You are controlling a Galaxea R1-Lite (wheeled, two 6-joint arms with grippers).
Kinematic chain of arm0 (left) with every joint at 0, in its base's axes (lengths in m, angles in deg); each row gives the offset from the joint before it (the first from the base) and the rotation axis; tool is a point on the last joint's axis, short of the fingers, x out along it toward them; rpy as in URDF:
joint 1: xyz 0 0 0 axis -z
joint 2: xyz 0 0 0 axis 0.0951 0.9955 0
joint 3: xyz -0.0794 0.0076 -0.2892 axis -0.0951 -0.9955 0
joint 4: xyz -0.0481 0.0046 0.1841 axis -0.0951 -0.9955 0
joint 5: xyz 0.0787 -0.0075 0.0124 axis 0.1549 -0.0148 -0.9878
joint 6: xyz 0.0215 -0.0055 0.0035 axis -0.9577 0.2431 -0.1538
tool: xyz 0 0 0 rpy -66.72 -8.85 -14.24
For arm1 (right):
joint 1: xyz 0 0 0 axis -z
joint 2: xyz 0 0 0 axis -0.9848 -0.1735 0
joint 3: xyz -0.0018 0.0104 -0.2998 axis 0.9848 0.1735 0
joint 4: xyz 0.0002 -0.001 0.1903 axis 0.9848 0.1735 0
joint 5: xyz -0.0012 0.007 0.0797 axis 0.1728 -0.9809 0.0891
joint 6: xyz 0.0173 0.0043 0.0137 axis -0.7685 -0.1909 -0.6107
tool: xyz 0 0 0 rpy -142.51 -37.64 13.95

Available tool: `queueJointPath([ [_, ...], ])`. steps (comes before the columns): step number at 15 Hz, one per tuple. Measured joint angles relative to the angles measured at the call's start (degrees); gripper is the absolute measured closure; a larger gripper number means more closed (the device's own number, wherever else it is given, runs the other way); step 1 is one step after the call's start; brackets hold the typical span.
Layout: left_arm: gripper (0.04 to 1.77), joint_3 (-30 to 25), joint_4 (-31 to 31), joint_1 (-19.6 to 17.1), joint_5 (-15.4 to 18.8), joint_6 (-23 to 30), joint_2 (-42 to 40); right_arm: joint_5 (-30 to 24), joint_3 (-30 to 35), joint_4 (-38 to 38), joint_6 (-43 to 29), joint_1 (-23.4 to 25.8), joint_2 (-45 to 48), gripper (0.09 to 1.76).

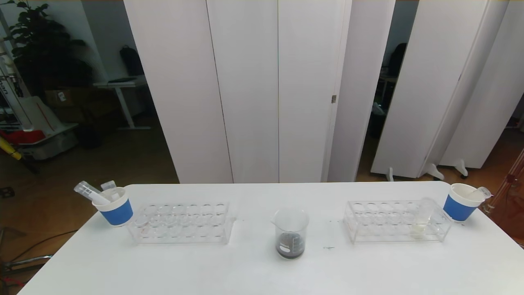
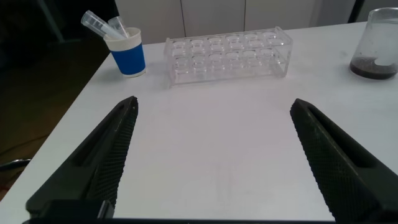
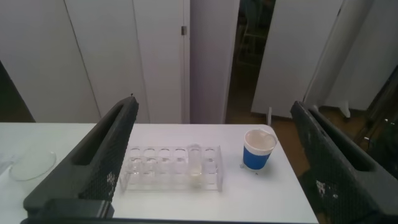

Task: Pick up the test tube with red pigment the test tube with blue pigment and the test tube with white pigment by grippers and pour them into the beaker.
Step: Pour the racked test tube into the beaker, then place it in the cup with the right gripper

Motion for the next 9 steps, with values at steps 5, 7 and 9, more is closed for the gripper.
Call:
queueJointPath([
  [5,0.06,0.0,-0.02,0.0,0.0,0.02,0.0,0.28,0.55,-9.42,-2.29,0.06,-13.4,0.1],
  [7,0.06,0.0,0.0,0.0,-0.01,0.0,0.0,0.28,1.63,-13.23,-3.43,0.02,-17.92,0.1],
  [9,0.06,0.0,-0.02,0.0,0.0,0.02,0.0,0.33,4.06,-17.82,-3.61,-0.06,-21.83,0.1],
])
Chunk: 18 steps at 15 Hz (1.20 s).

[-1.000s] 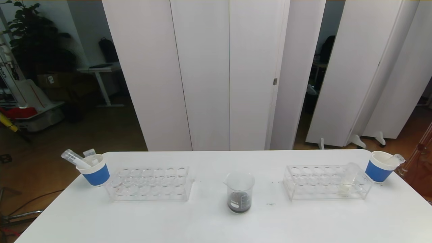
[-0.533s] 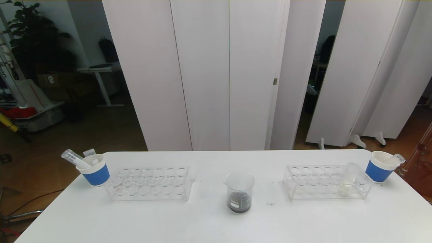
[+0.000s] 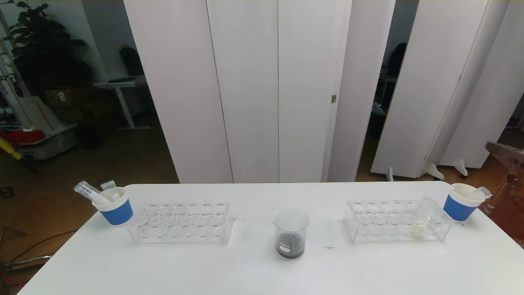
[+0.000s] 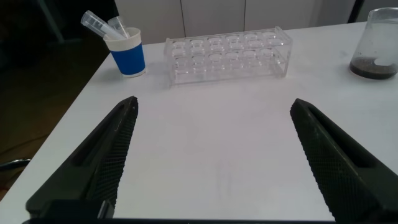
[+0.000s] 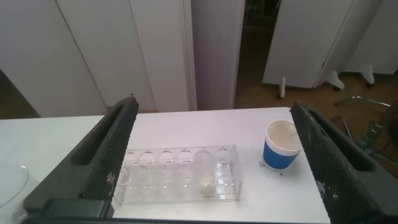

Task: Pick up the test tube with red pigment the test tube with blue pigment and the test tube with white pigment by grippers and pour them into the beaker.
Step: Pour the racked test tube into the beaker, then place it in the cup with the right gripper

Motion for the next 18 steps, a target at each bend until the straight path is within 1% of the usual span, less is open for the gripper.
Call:
queueJointPath([
  [5,0.06,0.0,0.0,0.0,0.0,0.0,0.0,-0.13,9.31,-13.85,0.29,-0.18,-8.41,0.1],
  [11,0.06,0.0,0.0,0.0,0.0,0.0,0.0,-0.27,20.5,-28.26,0.29,0.26,-14.63,0.1],
  [14,0.06,0.0,0.02,0.0,-0.01,0.0,0.0,-0.1,24.33,-30.44,0.3,0.15,-16.76,0.1],
  [18,0.06,0.0,0.02,0.0,-0.01,0.0,0.0,-0.13,25.55,-30.46,0.27,-0.35,-17.8,0.1],
])
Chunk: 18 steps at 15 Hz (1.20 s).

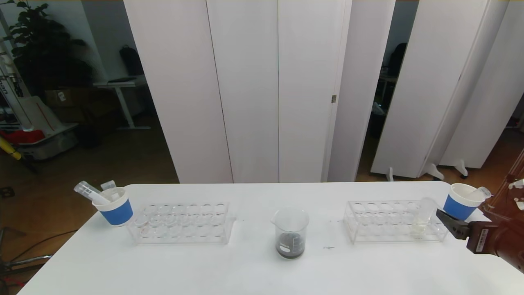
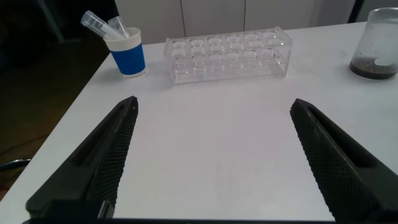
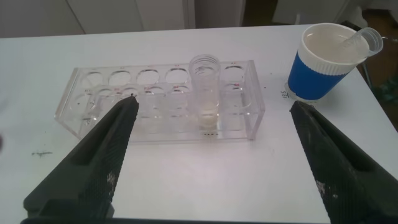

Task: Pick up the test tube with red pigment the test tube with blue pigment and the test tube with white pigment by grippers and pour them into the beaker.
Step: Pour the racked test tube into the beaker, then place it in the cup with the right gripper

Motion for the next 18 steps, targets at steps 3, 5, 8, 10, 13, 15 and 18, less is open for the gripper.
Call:
queueJointPath([
  [3,0.06,0.0,-0.02,0.0,0.01,0.0,0.0,0.04,0.16,-0.16,-0.05,0.06,-1.57,0.1],
  [5,0.06,0.0,-0.02,0.0,0.01,0.0,0.0,0.02,0.16,-0.2,-0.16,0.33,-2.9,0.1],
  [8,0.06,0.0,0.0,0.0,0.01,0.0,0.0,-0.02,0.11,-2.26,-0.11,0.57,-5.41,0.1],
  [10,0.06,0.0,-0.02,0.0,0.01,0.0,0.0,-0.05,-0.13,-3.28,0.06,0.61,-7.51,0.1],
  [13,0.06,0.0,-0.02,0.0,0.01,0.0,0.0,-0.09,-1.07,-5.18,0.83,0.66,-10.87,0.1],
  [15,0.06,0.0,0.0,0.0,0.01,0.0,0.0,-0.09,-2.1,-5.95,1.71,0.66,-13.15,0.1],
  [18,0.06,0.0,0.0,0.0,0.0,0.0,0.0,-0.17,-4.25,-6.01,3.74,0.72,-16.1,0.1],
])
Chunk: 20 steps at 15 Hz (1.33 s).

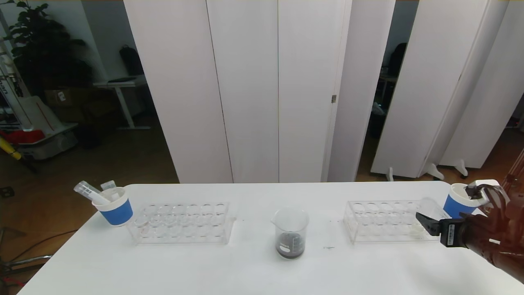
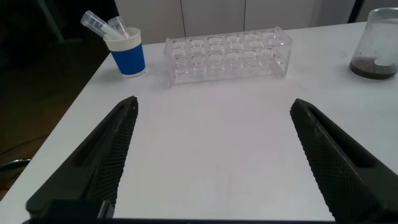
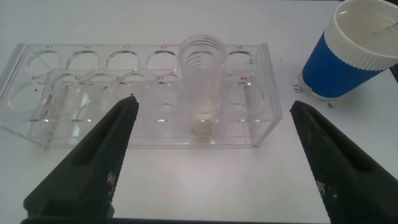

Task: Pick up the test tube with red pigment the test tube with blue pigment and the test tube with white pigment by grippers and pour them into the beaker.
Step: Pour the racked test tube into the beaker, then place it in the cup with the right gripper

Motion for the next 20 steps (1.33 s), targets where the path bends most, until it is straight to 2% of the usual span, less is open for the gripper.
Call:
queueJointPath([
  [8,0.06,0.0,0.0,0.0,0.01,0.0,0.0,-0.05,-4.46,0.17,1.6,-0.33,-4.46,0.1],
  [20,0.06,0.0,-0.02,0.0,0.01,0.0,0.0,0.17,-4.44,-5.13,1.68,-1.93,-8.74,0.1],
])
